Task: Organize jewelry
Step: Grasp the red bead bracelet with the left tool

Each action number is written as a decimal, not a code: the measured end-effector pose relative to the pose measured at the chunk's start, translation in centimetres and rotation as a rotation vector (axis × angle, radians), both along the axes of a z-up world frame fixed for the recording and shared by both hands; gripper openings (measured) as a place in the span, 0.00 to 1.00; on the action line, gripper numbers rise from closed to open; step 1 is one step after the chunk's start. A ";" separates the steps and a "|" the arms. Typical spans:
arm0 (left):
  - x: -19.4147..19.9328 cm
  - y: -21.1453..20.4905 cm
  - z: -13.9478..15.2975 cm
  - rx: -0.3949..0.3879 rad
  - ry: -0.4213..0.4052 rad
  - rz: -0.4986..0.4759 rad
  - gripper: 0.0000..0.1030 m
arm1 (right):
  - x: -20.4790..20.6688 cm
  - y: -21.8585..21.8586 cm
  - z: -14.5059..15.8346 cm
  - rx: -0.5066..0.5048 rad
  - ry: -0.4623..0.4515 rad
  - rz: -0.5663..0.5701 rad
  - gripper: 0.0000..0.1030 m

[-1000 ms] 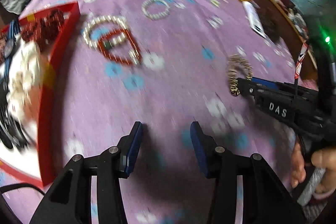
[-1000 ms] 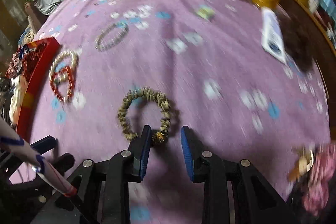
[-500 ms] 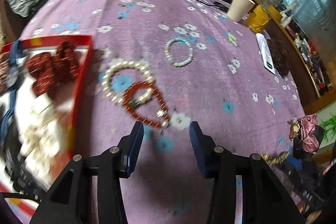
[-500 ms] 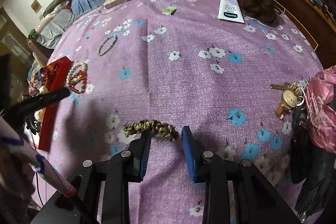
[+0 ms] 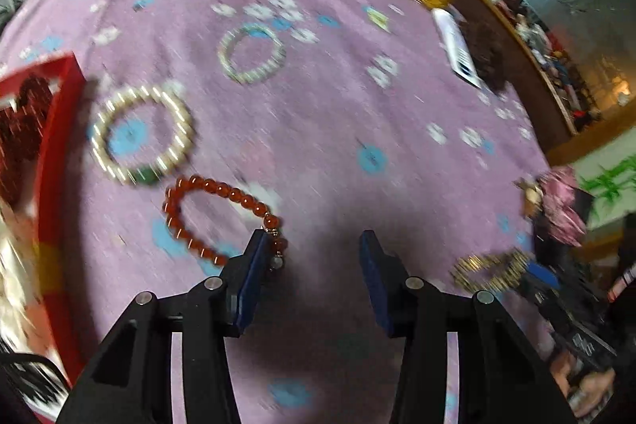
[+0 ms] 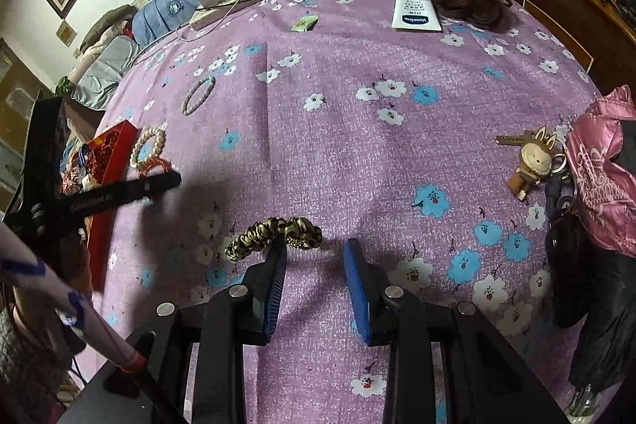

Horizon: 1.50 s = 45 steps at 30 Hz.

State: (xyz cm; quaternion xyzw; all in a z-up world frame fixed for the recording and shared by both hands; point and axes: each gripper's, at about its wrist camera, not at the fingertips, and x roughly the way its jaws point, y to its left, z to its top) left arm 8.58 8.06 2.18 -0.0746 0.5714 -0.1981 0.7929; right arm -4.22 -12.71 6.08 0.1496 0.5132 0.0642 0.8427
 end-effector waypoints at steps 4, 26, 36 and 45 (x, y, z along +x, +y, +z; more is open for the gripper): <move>-3.5 -0.8 0.4 -0.022 0.029 -0.070 0.43 | 0.0 -0.2 0.1 0.016 -0.012 0.010 0.31; -1.9 0.7 0.0 0.083 -0.077 0.031 0.44 | 1.9 2.2 -1.4 0.013 -0.028 0.110 0.25; -2.6 0.5 0.4 0.089 -0.081 0.024 0.06 | 2.2 2.5 -1.5 0.083 0.003 0.108 0.06; -4.7 2.1 4.6 0.025 -0.148 0.080 0.06 | 0.7 2.3 0.8 0.097 -0.037 0.104 0.05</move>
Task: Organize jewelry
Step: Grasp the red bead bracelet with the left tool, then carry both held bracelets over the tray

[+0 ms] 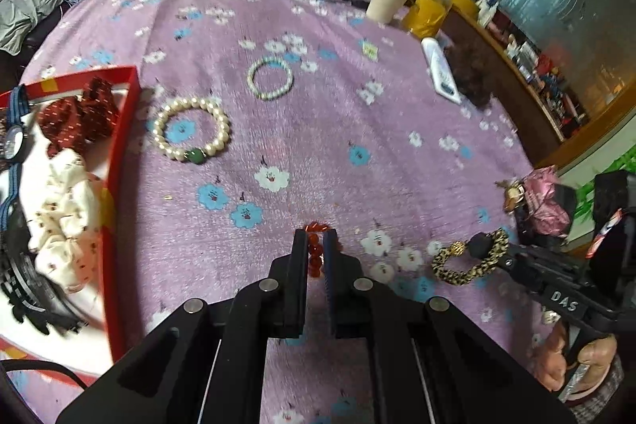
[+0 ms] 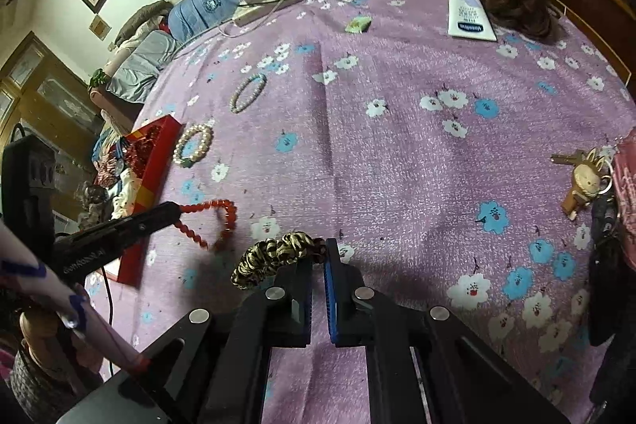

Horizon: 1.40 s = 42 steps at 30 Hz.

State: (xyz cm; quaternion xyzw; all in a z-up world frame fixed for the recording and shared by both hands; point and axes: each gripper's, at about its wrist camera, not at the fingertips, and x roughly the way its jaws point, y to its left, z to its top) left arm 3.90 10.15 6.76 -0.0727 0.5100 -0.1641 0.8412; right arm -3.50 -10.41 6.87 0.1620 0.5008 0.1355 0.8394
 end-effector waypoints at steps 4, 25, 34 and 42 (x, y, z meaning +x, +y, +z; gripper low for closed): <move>-1.3 0.7 2.0 -0.015 -0.029 0.012 0.06 | -0.7 0.2 0.9 -0.007 -0.022 0.007 0.05; -9.8 4.8 8.7 0.056 -0.163 0.167 0.07 | -4.9 3.1 4.9 -0.007 -0.108 0.120 0.06; -12.9 7.9 10.1 0.084 -0.181 0.254 0.07 | -6.0 5.4 5.9 0.010 -0.134 0.197 0.06; -13.5 12.8 10.5 0.098 -0.174 0.341 0.07 | -5.8 9.2 6.2 0.023 -0.139 0.268 0.06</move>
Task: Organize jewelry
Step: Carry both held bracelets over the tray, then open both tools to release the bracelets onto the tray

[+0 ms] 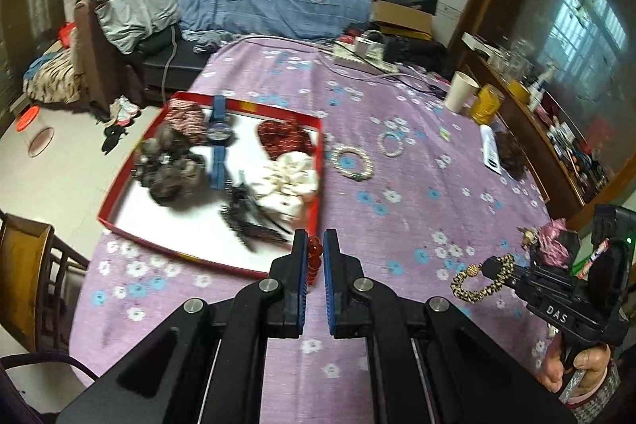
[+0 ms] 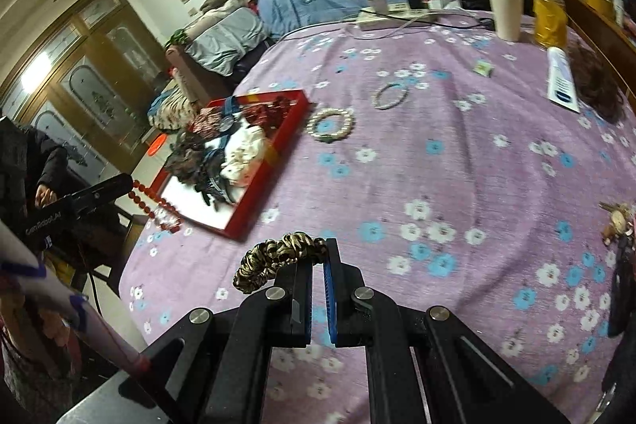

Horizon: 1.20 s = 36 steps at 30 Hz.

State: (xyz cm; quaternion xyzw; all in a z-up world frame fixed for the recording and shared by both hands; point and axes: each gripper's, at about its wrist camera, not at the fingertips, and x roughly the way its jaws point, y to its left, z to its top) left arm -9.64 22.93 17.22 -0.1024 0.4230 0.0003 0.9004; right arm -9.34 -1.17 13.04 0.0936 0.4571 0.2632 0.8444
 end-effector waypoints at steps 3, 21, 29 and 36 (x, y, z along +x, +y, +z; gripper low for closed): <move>0.3 2.2 0.0 0.003 -0.001 0.022 0.07 | 0.4 2.2 0.3 -0.005 -0.007 0.027 0.06; 5.3 13.2 -4.9 -0.013 0.110 -0.010 0.07 | 6.0 16.7 -0.5 -0.048 0.032 0.080 0.06; 7.3 14.3 -8.0 -0.022 0.159 -0.074 0.07 | 10.3 21.6 -2.0 -0.073 0.079 0.061 0.06; 8.3 14.4 -9.6 -0.025 0.181 -0.112 0.07 | 14.0 24.8 -2.6 -0.117 0.091 0.053 0.06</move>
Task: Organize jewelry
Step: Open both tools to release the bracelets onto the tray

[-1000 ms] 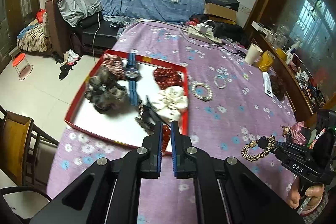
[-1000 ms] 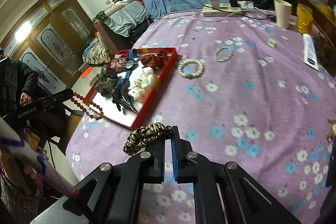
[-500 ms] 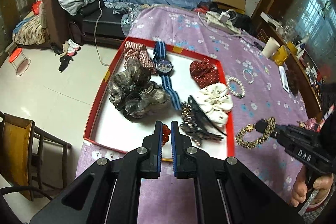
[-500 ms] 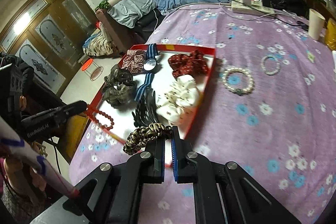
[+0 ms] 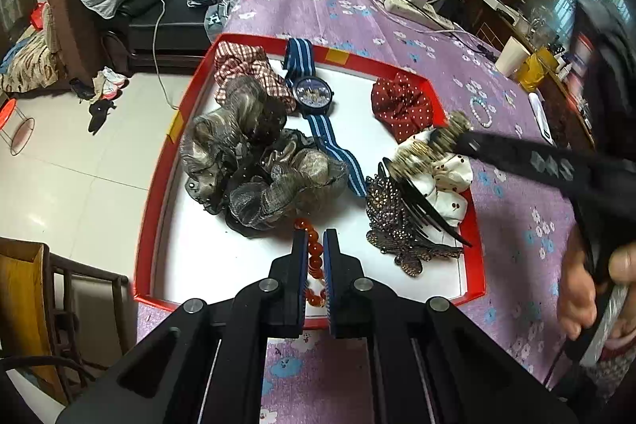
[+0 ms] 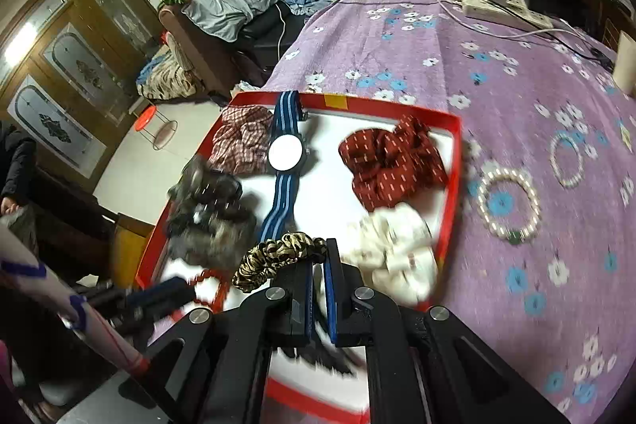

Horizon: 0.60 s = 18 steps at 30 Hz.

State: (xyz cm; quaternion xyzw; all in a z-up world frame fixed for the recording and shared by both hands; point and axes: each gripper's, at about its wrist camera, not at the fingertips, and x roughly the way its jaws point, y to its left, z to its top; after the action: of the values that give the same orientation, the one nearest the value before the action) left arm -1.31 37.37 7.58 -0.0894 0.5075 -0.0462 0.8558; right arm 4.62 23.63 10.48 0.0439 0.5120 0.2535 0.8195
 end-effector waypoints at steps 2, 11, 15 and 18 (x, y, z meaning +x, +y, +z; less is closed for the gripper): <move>0.1 0.0 -0.3 -0.003 0.002 -0.005 0.07 | 1.0 0.7 -0.4 -0.018 0.011 0.001 0.06; 0.1 0.1 -0.7 0.002 -0.002 -0.021 0.07 | 4.5 3.0 -3.3 -0.102 0.088 -0.001 0.06; -0.1 0.0 -0.3 0.007 -0.014 -0.028 0.07 | 5.1 3.3 -3.8 -0.117 0.098 -0.009 0.08; -0.3 -0.2 0.0 0.016 -0.024 -0.038 0.07 | 5.3 3.3 -3.8 -0.123 0.087 -0.026 0.09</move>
State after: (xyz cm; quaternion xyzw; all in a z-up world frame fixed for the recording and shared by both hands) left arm -1.61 37.18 7.62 -0.0722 0.4993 -0.0592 0.8614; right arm 9.93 26.98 6.64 0.0113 0.5613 0.2088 0.8008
